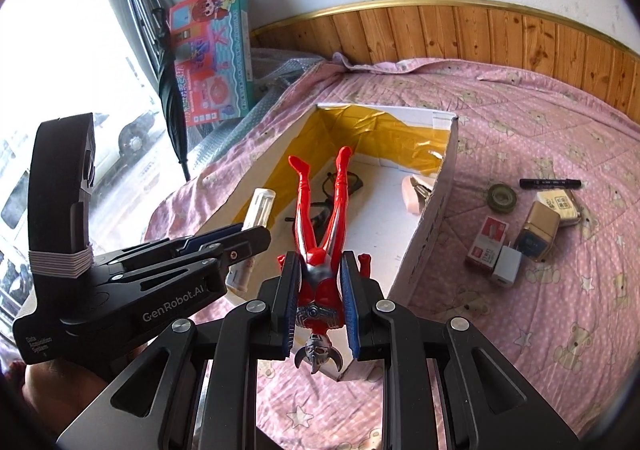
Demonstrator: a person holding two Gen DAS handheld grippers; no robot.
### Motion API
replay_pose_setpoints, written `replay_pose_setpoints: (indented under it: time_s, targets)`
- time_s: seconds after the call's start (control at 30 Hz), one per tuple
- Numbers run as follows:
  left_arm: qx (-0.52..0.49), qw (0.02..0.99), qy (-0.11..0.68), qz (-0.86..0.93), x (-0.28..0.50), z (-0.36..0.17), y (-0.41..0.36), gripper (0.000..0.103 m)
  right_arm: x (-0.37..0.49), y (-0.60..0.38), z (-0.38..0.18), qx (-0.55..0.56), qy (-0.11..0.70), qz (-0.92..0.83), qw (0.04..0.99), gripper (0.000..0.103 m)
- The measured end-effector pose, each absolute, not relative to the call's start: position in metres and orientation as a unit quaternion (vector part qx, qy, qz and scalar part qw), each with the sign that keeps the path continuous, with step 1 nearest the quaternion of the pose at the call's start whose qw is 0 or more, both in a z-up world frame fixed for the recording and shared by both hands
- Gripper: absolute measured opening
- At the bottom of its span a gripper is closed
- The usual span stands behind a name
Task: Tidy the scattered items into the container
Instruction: 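Carry the clear tube and red toy figure over the white box, then open both tools to drop the tube and toy figure into the box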
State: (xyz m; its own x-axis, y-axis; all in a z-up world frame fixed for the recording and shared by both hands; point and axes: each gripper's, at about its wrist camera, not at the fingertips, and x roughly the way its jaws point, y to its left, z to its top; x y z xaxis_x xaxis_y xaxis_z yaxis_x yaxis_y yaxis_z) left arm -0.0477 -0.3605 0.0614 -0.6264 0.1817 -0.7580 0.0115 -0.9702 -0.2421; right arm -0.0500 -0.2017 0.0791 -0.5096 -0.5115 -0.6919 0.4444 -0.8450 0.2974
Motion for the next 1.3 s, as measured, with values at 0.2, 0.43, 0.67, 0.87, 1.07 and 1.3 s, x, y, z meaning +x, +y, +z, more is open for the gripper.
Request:
replay_pose_setpoints:
  time_s: [0.2, 0.43, 0.67, 0.87, 1.07, 1.3]
  targets:
    - [-0.436, 0.041, -0.125, 0.890, -0.058, 0.054, -0.374, 0.020, -0.059, -0.212, 0.072, 0.421, -0.035, -0.864, 0.275, 0.021]
    - [-0.432, 0.030, -0.138, 0.891, -0.073, 0.055, -0.392, 0.020, -0.073, -0.223, 0.062, 0.435, -0.030, -0.856, 0.277, 0.021]
    - [-0.453, 0.025, -0.162, 0.876, -0.086, 0.035, -0.405, 0.020, -0.086, -0.236, 0.044, 0.460, -0.030, -0.841, 0.282, 0.021]
    - [-0.468, 0.026, -0.177, 0.865, -0.095, 0.020, -0.412, 0.020, -0.092, -0.242, 0.036, 0.471, -0.027, -0.835, 0.283, 0.021]
    - [-0.479, 0.026, -0.176, 0.860, -0.105, 0.012, -0.414, 0.020, -0.096, -0.244, 0.031, 0.476, -0.029, -0.832, 0.283, 0.021]
    - [-0.490, 0.019, -0.171, 0.855, -0.107, 0.004, -0.414, 0.024, -0.098, -0.244, 0.029, 0.476, -0.039, -0.831, 0.284, 0.027]
